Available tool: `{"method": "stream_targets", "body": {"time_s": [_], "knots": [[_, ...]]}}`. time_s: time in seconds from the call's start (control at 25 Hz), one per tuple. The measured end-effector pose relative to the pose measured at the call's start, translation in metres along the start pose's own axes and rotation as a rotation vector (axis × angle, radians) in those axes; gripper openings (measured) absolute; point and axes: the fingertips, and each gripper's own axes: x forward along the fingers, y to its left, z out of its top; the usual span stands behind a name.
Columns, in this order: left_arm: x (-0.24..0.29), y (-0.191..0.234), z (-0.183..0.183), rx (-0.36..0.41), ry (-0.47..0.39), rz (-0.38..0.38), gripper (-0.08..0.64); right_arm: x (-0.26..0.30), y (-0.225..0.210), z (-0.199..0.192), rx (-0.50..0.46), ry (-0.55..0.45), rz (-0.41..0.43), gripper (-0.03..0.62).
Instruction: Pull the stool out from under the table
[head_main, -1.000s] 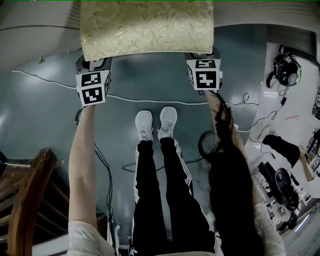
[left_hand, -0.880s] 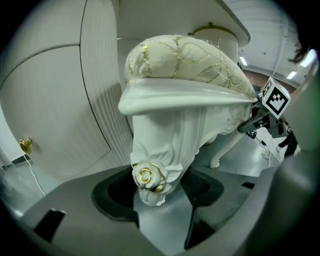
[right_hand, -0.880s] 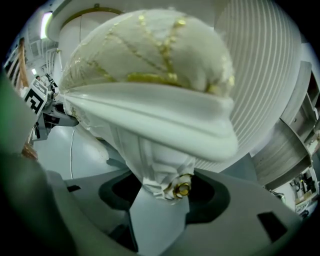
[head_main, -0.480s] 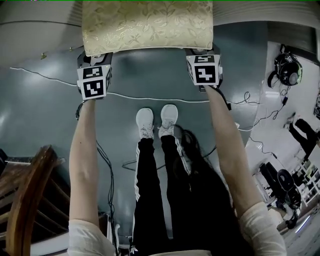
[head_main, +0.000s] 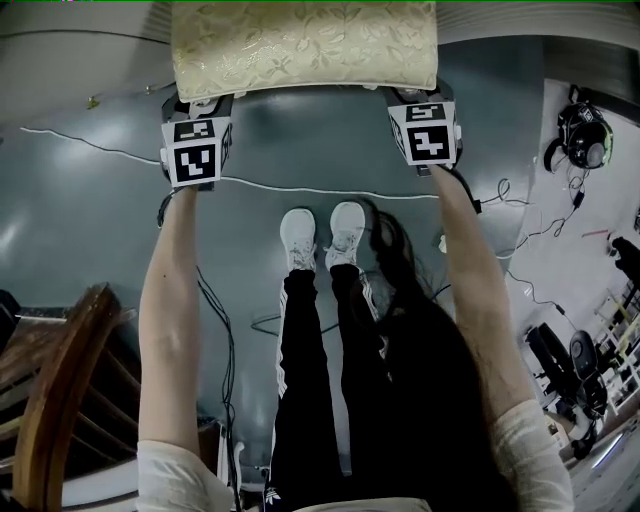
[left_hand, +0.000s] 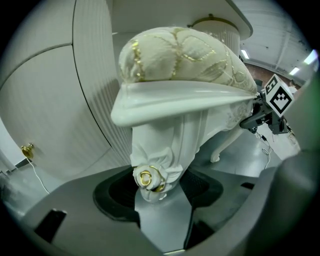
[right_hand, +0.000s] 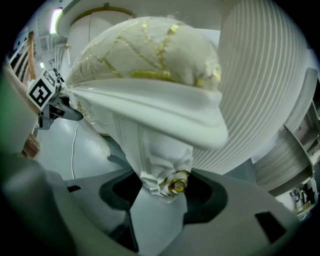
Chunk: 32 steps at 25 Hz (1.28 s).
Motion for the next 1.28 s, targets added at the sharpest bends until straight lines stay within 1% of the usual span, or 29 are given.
{"method": "stream_targets", "body": {"time_s": [0.16, 0.32, 0.4, 0.48, 0.6, 0.92, 1.12, 1.2, 1.28], "knots": [[0.001, 0.002, 0.001, 0.021, -0.028, -0.022, 0.268, -0.001, 0.004, -0.002, 0.039, 0.034, -0.031, 0.262], [-0.002, 0.008, -0.003, 0.103, -0.002, -0.056, 0.268, -0.012, 0.02, -0.012, 0.08, 0.022, -0.046, 0.261], [-0.006, 0.007, -0.007, 0.114, 0.013, -0.056, 0.268, -0.019, 0.026, -0.019, 0.096, 0.018, -0.055, 0.261], [-0.007, 0.006, -0.005, 0.104, 0.018, -0.051, 0.268, -0.021, 0.026, -0.021, 0.099, 0.024, -0.057, 0.261], [-0.011, 0.004, -0.006, 0.082, 0.02, -0.042, 0.27, -0.019, 0.022, -0.018, 0.076, 0.037, -0.044, 0.261], [-0.045, -0.021, -0.062, 0.025, 0.007, -0.028, 0.27, -0.039, 0.047, -0.054, 0.014, 0.047, -0.028, 0.261], [-0.078, -0.059, -0.123, -0.03, 0.019, -0.008, 0.27, -0.061, 0.07, -0.106, -0.058, 0.102, 0.0, 0.261], [-0.078, -0.065, -0.129, -0.039, 0.014, -0.002, 0.27, -0.06, 0.069, -0.113, -0.065, 0.104, -0.003, 0.261], [-0.077, -0.066, -0.129, -0.051, 0.018, 0.008, 0.27, -0.056, 0.065, -0.11, -0.075, 0.105, 0.0, 0.261]]}}
